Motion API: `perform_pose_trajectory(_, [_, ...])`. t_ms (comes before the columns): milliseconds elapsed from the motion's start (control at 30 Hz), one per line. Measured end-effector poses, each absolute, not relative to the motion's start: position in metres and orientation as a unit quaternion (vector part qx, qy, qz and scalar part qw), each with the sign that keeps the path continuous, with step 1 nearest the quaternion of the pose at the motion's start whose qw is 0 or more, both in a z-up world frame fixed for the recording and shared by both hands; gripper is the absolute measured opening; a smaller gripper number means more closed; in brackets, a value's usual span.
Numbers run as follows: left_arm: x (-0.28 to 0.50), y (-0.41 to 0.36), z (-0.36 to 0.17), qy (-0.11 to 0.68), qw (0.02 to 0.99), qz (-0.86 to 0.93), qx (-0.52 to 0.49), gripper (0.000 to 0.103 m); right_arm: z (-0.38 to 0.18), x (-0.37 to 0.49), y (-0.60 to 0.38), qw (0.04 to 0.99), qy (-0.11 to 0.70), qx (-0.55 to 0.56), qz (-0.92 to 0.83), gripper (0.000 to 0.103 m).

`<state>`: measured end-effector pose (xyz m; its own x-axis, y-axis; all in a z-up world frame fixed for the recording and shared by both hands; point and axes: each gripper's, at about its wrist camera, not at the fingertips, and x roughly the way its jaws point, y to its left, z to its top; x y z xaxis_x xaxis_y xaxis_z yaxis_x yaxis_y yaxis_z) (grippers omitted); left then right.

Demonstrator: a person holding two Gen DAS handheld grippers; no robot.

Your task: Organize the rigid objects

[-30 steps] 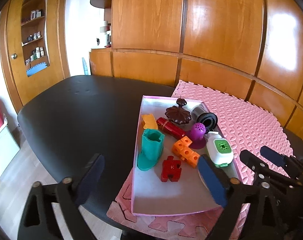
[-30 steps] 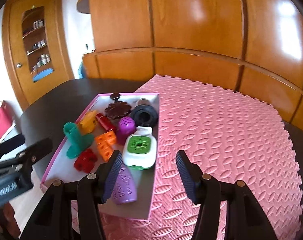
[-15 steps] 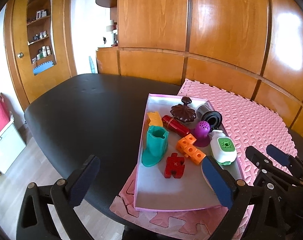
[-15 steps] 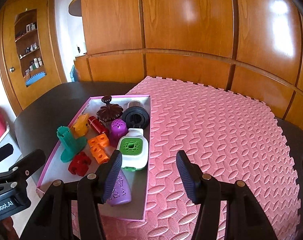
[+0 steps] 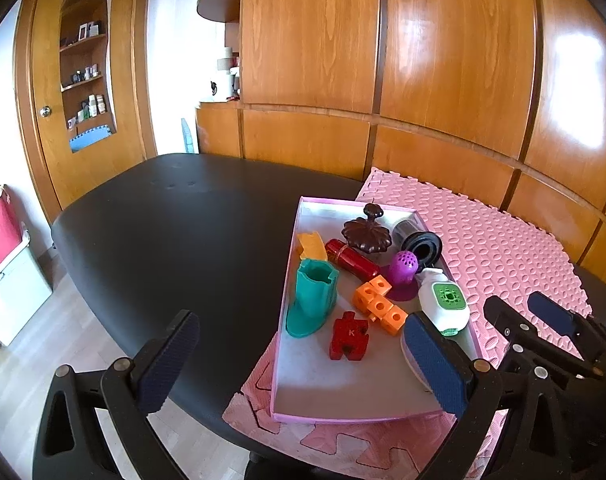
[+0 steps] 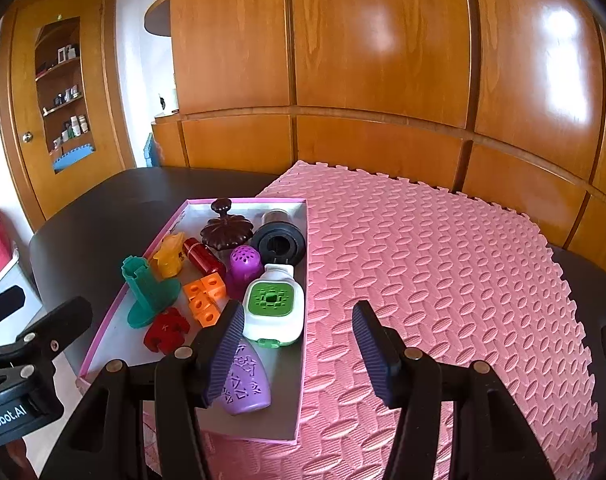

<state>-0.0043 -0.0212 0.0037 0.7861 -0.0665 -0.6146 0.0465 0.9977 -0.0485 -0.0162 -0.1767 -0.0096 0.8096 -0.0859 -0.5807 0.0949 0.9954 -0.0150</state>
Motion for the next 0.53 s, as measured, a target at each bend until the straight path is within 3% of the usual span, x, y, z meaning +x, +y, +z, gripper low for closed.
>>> perform_pose_trajectory(533, [-0.0052, -0.0217, 0.0048, 0.312, 0.950, -0.022, -0.002, 0.102, -0.0120, -0.0164, -0.1752, 0.951, 0.304, 0.005, -0.045, 0.057])
